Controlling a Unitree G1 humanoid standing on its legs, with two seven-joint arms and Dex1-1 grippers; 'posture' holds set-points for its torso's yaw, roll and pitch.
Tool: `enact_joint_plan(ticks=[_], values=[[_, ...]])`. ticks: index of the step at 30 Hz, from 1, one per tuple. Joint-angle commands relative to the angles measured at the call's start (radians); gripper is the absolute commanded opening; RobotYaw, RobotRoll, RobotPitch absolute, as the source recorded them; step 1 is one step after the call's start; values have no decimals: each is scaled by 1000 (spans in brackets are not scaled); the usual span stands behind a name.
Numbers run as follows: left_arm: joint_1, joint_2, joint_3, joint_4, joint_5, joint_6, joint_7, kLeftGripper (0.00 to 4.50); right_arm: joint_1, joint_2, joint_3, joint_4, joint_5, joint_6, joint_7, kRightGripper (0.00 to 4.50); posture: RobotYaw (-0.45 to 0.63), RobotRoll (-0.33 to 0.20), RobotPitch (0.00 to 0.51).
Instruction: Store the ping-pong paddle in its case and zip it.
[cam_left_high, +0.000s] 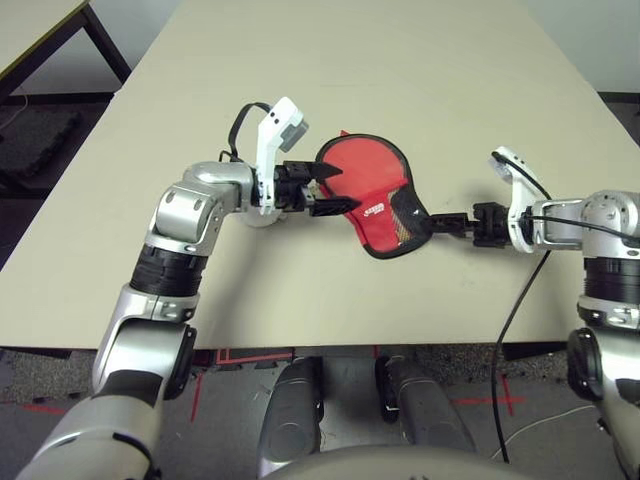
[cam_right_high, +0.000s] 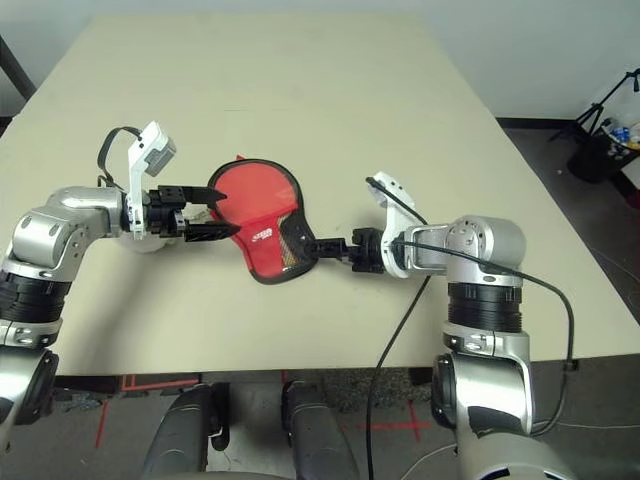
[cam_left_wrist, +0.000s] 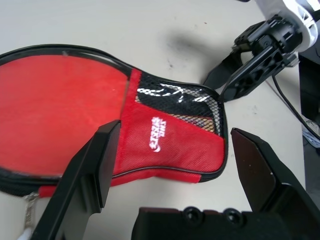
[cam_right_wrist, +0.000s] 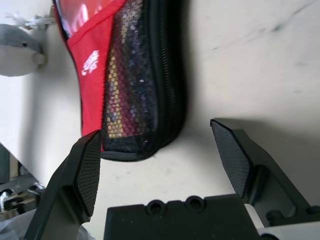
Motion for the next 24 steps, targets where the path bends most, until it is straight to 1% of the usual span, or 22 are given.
enact_joint_plan(ticks=[1,9,15,22,24], values=[[0,-4,-17,-13,-6,7,7,4500,4,41,-39,4,16,21,-47,4476,11,0,163],[-6,-8,-21,-3,-16,2,20,4500,1,84,-76,42,68,21,-102,4476,10,0,166],[-4,-10,-19,-1,-18,1,27,4500,-14,167,-138,107,127,21,-180,4476,13,0,170],[2,-12,-16,-4,-22,2,36,4500,-34,250,-153,157,198,21,-279,4476,16,0,173],[3,-13,-16,-4,-22,1,39,4500,-39,268,-158,170,210,21,-308,4089,18,0,171]])
